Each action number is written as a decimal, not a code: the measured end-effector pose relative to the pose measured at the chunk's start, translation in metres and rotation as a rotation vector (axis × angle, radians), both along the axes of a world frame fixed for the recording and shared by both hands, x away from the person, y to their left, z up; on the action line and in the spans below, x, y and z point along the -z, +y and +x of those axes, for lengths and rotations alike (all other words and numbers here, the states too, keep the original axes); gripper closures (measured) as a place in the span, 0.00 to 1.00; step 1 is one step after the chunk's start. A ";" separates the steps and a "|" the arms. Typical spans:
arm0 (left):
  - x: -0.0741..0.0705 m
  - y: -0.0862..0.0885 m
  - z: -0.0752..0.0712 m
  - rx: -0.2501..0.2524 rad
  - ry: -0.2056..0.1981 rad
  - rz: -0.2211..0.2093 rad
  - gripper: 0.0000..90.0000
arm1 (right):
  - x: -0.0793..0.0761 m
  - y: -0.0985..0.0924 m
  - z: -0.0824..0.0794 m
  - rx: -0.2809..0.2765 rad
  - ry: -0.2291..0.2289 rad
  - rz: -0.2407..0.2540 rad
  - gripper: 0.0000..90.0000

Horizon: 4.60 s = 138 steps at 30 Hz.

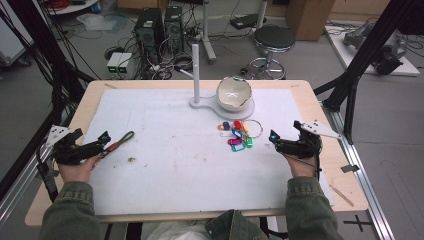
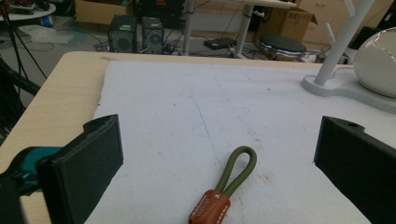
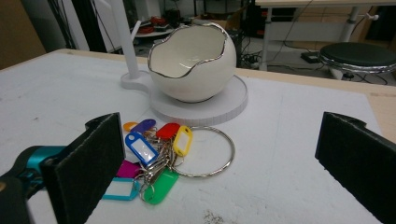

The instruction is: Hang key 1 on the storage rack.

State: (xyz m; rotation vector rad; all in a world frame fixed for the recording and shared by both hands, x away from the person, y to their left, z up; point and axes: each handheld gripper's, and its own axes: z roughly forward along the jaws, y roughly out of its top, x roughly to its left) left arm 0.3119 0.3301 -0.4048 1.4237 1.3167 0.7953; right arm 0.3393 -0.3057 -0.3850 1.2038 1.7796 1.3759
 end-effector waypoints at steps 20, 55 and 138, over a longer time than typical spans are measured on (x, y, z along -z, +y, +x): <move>0.000 -0.002 0.000 0.035 0.029 0.010 0.02 | 0.003 -0.001 0.002 -0.012 0.017 0.009 0.01; 0.020 -0.019 0.026 0.176 0.273 0.153 0.02 | 0.007 0.004 0.006 -0.056 0.044 -0.024 0.01; -0.056 -0.009 0.066 0.304 0.386 0.205 0.80 | 0.004 -0.003 0.003 0.001 0.027 -0.014 0.01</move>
